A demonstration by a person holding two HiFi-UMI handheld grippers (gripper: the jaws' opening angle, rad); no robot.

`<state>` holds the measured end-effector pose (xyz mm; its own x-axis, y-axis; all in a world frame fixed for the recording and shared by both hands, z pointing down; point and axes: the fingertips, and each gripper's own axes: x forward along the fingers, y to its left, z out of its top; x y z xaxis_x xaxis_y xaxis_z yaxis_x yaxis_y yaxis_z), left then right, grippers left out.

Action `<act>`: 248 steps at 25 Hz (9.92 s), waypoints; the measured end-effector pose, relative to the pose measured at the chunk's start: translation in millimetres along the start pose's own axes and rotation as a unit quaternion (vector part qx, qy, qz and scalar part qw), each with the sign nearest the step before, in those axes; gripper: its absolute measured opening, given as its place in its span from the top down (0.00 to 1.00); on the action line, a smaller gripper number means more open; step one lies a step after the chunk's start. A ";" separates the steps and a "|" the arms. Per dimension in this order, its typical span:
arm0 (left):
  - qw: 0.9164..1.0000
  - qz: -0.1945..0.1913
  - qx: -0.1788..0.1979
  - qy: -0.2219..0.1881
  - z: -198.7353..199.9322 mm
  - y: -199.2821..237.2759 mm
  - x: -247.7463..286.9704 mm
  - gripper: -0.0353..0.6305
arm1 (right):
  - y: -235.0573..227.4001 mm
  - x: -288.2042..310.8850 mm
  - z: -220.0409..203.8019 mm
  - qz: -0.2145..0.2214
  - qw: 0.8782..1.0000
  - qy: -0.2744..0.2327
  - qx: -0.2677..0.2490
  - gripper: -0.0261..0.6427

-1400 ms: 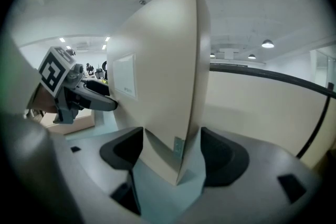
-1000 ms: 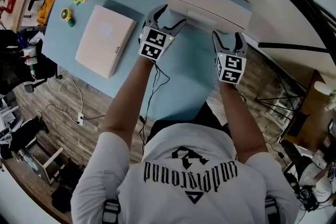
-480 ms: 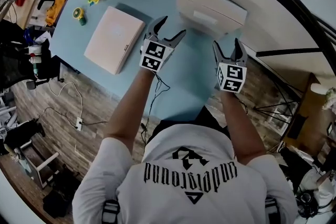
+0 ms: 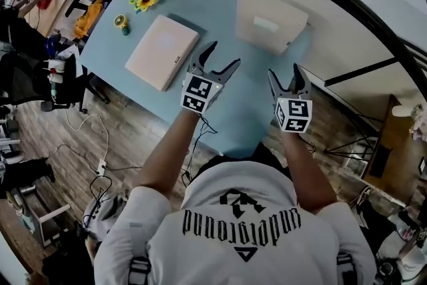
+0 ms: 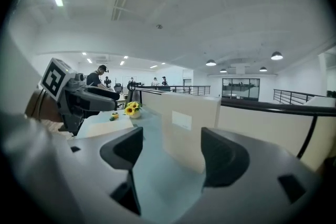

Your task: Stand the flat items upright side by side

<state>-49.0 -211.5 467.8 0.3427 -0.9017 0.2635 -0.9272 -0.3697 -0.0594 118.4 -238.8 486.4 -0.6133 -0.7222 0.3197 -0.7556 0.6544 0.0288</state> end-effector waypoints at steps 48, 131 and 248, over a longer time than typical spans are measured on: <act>0.980 0.179 -0.051 -0.065 -19.7 34.2 -364.1 0.42 | 323.3 -92.0 57.1 0.235 0.969 -0.069 -0.015 0.44; 0.877 -0.224 -0.190 0.381 -326.1 393.7 -76.2 0.43 | 379.8 301.4 -166.7 0.014 0.856 0.306 0.415 0.42; 0.988 -0.093 0.003 0.121 -112.7 57.1 165.6 0.47 | -68.4 137.9 -111.8 -0.078 0.987 0.142 -0.013 0.43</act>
<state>-62.2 -356.7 616.6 0.4597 -0.7390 0.4925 -0.8511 -0.5250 0.0066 111.2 -358.1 634.4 -0.3976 -0.7255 0.5617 -0.8274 0.5481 0.1222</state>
